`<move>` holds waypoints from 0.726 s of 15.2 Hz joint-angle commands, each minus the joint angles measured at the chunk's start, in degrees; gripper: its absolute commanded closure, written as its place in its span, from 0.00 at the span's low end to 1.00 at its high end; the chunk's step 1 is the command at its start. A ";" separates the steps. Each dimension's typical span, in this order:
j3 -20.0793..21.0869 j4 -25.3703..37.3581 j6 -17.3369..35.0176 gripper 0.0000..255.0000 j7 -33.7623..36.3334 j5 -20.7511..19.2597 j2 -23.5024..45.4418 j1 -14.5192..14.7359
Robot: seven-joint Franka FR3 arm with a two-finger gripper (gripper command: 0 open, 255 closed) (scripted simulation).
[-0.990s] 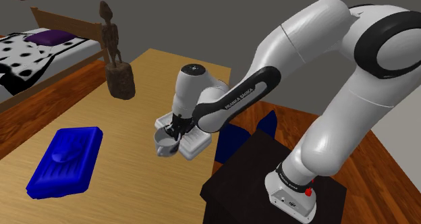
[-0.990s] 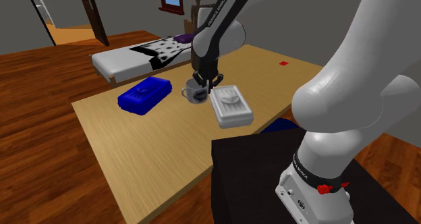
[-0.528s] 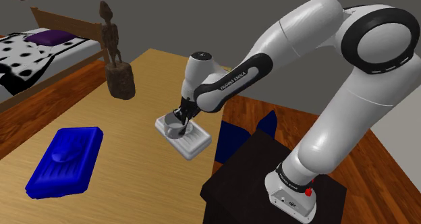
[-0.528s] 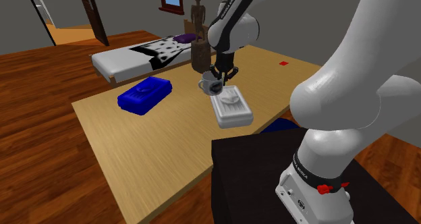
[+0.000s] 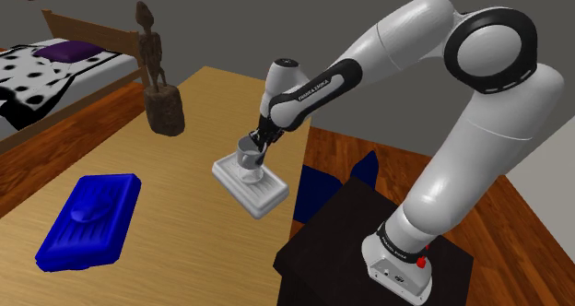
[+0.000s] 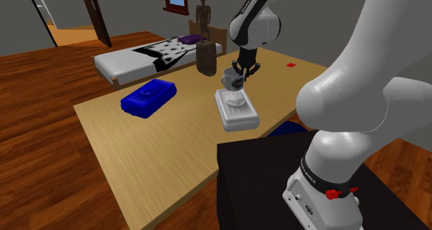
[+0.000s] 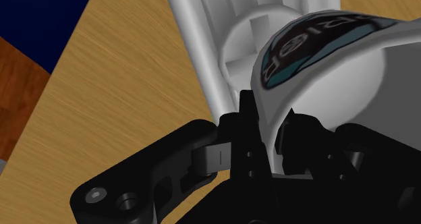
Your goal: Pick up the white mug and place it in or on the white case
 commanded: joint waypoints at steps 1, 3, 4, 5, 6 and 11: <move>-0.36 0.07 1.24 1.00 -0.24 -0.57 1.35 -0.23; -0.57 -0.13 2.72 1.00 0.30 -1.34 2.71 -0.10; -0.70 -0.20 3.46 1.00 0.58 -1.74 3.39 -0.02; -0.85 -0.27 4.19 1.00 0.87 -2.15 4.09 0.07; -1.01 -0.32 4.92 1.00 1.16 -2.58 4.80 0.17; -2.05 -0.35 8.47 1.00 2.72 -4.78 8.45 0.87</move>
